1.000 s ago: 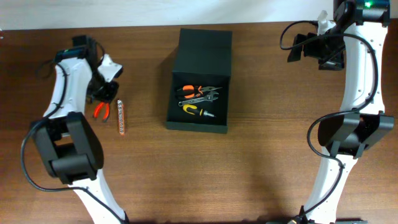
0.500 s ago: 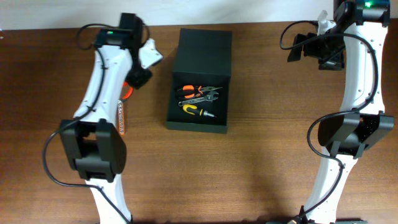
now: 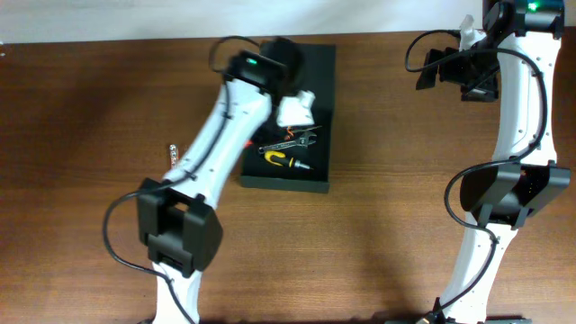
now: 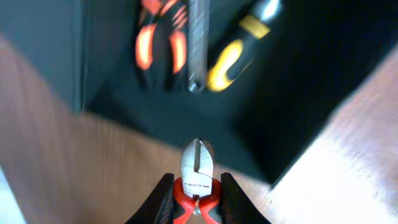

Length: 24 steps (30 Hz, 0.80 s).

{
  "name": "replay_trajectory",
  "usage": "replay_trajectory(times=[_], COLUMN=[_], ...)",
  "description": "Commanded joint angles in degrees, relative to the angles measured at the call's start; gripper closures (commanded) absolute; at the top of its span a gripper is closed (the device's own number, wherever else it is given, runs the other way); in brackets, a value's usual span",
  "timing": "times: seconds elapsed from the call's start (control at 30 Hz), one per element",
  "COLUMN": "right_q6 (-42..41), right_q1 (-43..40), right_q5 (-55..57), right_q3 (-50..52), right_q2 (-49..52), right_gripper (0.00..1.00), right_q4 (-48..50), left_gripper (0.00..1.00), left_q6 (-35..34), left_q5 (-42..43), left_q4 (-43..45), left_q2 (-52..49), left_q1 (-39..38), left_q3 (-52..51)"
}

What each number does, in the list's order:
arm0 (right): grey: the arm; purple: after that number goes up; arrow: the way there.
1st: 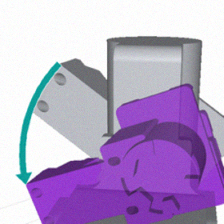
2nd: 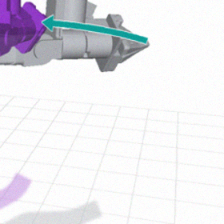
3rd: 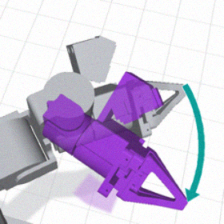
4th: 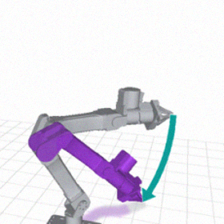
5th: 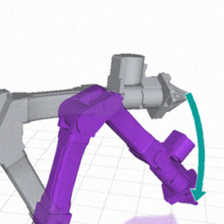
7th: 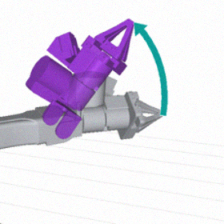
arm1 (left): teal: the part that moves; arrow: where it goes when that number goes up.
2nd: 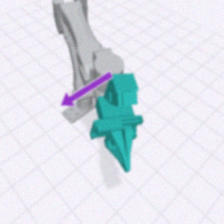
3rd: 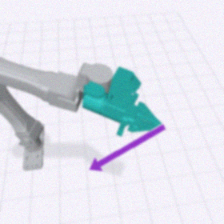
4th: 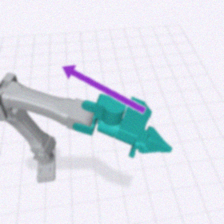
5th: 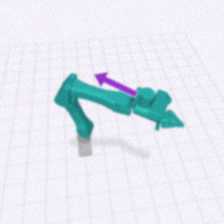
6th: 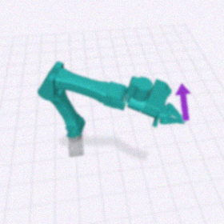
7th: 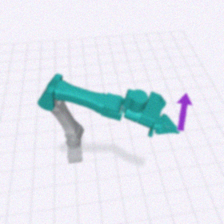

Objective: Pack container
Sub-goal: 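Lift the cutters with left gripper and carry them to the box, then lower the cutters into the box beside the screwdriver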

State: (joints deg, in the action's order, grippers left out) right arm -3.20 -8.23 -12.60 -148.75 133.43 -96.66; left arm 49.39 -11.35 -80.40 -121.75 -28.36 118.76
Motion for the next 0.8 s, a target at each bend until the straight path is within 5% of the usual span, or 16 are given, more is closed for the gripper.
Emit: replay_trajectory(times=[0.0,0.4,0.77], right_q6=[-0.26,-0.26,-0.26], right_q1=[-0.04,-0.04,-0.04], right_q5=[-0.31,-0.31,-0.31], right_q3=[0.37,0.37,0.37], right_q2=[-2.12,-2.12,-2.12], right_gripper=[0.01,0.01,0.01], right_q4=[-0.04,-0.22,-0.44], left_gripper=[0.98,0.98,0.98], left_q6=[4.90,11.76,14.58], left_q5=[1.88,16.24,17.99], left_q4=[-0.26,0.66,1.64], left_q2=[-0.37,-0.39,-0.44], left_q1=[-2.95,-4.98,-4.81], left_q3=[1.20,1.18,-2.16])
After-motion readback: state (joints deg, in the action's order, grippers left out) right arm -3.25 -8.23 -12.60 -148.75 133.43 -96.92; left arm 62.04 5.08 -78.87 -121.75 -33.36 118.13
